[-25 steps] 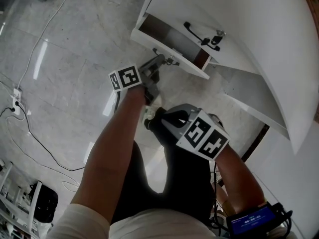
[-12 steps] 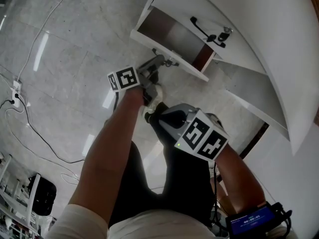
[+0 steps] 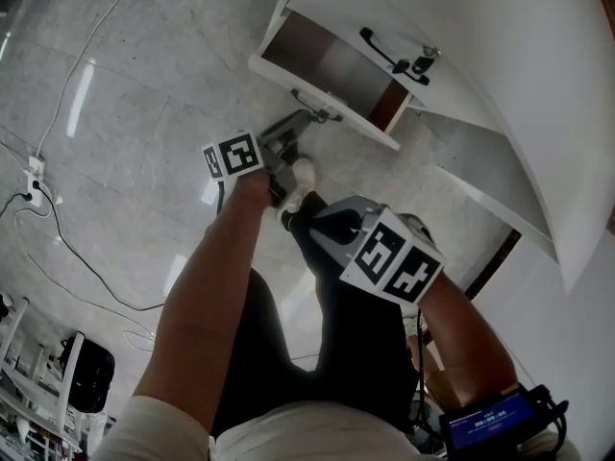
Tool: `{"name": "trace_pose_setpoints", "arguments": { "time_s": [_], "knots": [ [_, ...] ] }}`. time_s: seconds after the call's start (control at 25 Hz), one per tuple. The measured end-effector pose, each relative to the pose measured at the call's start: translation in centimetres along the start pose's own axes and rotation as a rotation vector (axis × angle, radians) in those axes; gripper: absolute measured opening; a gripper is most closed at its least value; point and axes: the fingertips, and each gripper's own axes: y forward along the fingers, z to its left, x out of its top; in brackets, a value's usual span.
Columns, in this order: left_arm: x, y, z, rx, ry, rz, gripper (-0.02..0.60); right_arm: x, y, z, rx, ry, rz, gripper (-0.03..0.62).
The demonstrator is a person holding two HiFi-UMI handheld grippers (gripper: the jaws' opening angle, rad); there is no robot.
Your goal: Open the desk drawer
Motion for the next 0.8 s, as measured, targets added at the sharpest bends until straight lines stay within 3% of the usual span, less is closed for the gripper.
{"name": "trace_pose_setpoints", "arguments": {
  "time_s": [0.32, 0.8],
  "knots": [
    [-0.3, -6.4, -3.2, 0.050, 0.023, 0.019, 0.072, 2.0, -1.8, 3.3, -0.008, -0.046, 0.011, 0.020],
    [-0.5, -17.3, -19.1, -0.025, 0.093, 0.044, 0.043, 7.2, -6.9, 13.1, -0.054, -0.055, -0.042, 0.021]
  ]
}}
